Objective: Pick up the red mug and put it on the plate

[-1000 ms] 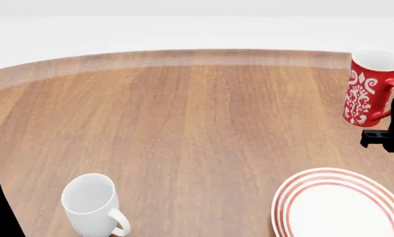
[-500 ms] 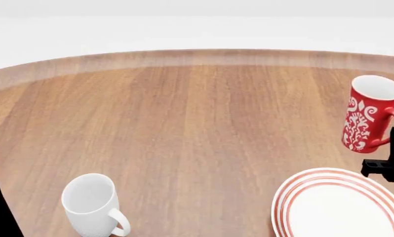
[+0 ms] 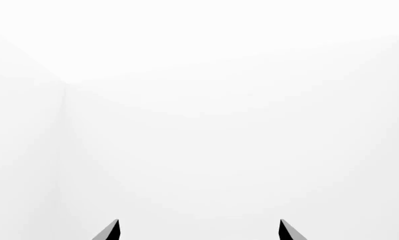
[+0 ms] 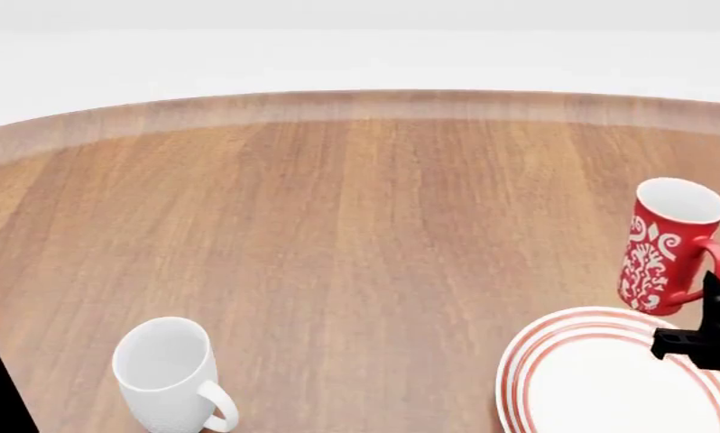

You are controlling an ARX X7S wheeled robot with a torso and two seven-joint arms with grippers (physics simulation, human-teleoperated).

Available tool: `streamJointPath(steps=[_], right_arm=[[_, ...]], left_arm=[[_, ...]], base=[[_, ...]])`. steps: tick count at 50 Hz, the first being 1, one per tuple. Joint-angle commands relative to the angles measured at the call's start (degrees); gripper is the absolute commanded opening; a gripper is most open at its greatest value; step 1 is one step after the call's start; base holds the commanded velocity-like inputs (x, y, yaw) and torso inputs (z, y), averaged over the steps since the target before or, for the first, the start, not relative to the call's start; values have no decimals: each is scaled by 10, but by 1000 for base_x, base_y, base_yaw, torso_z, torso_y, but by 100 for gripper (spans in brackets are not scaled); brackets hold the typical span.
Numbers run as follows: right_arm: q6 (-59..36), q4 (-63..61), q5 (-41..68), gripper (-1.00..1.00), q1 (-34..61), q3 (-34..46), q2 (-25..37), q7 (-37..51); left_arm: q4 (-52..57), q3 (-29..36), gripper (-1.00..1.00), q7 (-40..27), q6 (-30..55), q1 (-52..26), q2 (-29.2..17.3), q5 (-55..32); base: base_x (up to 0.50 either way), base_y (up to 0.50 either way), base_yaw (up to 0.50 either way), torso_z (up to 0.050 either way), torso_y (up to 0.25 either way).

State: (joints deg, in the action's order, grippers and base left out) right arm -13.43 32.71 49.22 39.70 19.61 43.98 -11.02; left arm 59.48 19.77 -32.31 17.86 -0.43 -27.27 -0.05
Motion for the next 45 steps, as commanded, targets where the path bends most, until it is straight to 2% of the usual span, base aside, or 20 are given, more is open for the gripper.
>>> streamJointPath(steps=[1, 30, 45], right_arm=[[22, 29, -14, -100, -3, 0, -13, -12], [41, 69, -41, -100, 12, 19, -38, -32], [54, 47, -37, -100, 5, 10, -30, -30]], left_arm=[[2, 2, 100, -1, 3, -2, 0, 1], [4, 4, 100, -6, -19, 12, -8, 5], [5, -5, 100, 13, -23, 18, 6, 13]], base=[[0, 0, 0, 0, 0], [0, 0, 0, 0, 0], [0, 0, 0, 0, 1]])
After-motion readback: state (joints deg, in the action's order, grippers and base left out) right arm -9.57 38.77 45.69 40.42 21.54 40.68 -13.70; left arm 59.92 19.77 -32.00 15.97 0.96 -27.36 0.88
